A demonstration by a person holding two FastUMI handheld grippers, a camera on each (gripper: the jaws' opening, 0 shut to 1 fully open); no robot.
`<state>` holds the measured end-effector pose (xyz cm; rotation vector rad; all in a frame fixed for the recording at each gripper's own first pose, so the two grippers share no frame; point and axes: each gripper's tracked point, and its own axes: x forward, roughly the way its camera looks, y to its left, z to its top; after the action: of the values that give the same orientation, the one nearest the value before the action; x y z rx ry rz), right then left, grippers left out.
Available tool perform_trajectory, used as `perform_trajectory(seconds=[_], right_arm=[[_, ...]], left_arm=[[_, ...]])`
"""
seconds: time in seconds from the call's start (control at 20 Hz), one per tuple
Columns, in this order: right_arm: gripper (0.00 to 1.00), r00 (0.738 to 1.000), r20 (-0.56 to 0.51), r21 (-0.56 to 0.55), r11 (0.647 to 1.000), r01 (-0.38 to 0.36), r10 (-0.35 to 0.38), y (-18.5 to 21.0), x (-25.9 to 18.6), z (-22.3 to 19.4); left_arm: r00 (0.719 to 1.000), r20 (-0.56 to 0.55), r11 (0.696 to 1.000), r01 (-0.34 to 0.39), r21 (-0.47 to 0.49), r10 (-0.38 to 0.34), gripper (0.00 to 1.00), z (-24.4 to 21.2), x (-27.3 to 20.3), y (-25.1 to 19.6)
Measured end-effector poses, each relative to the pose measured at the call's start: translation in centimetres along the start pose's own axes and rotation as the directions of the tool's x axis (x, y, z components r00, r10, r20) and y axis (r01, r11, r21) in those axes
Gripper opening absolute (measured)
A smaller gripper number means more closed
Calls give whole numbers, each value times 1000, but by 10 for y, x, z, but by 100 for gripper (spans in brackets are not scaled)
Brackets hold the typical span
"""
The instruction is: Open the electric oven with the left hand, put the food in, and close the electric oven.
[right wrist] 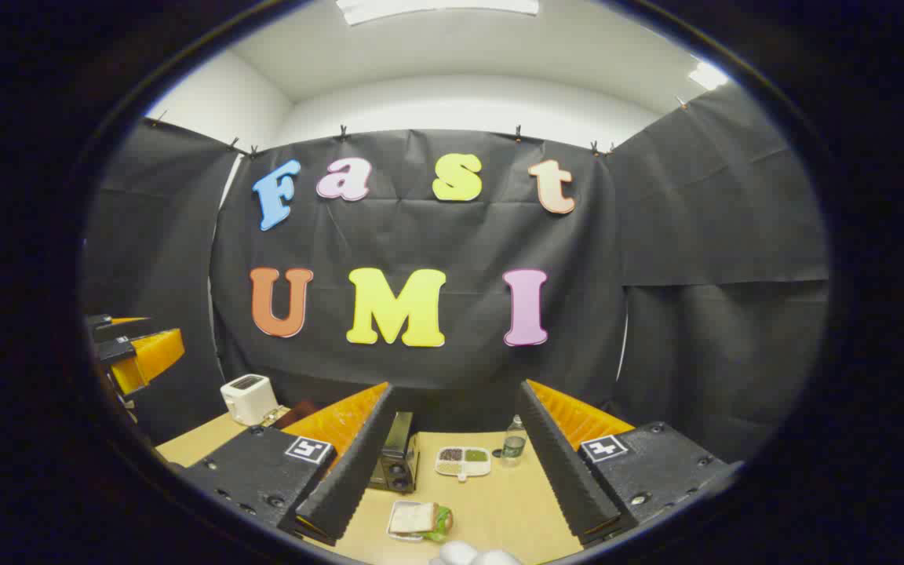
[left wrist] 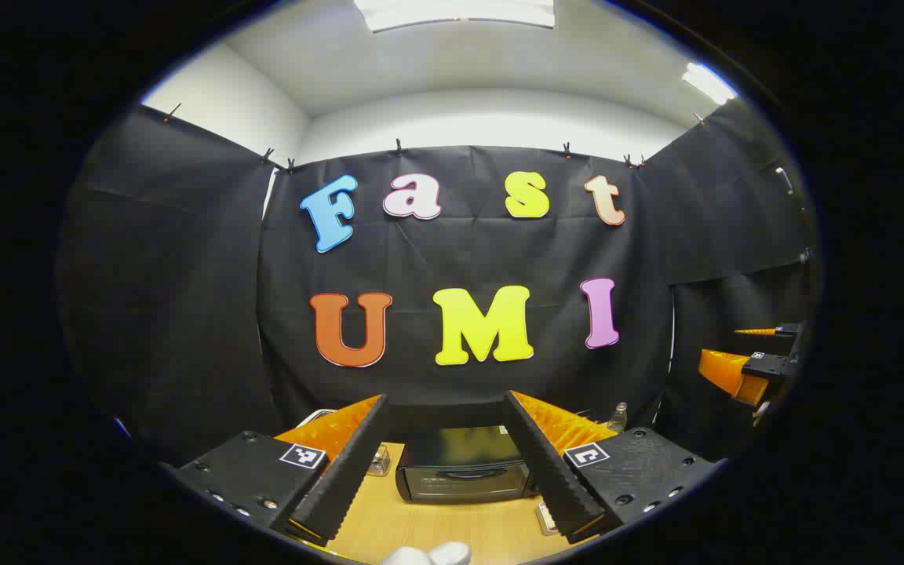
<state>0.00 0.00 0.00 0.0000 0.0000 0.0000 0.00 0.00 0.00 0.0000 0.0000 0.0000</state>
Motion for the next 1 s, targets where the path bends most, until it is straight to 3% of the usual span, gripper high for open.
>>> perform_trajectory(seconds=[0.05,0.6,1.0], right_arm=[[97,1000,1,0,1000,-2,2,0,2,1],[97,1000,3,20,1000,7,-7,-4,15,2],[97,1000,16,22,1000,-1,0,-15,24,-6]], left_arm=[[1000,5,1000,-8,11,7,95,2,1,3],[1000,-2,999,-17,31,17,95,-6,20,7],[999,-38,1000,-16,6,16,95,-50,50,-2]])
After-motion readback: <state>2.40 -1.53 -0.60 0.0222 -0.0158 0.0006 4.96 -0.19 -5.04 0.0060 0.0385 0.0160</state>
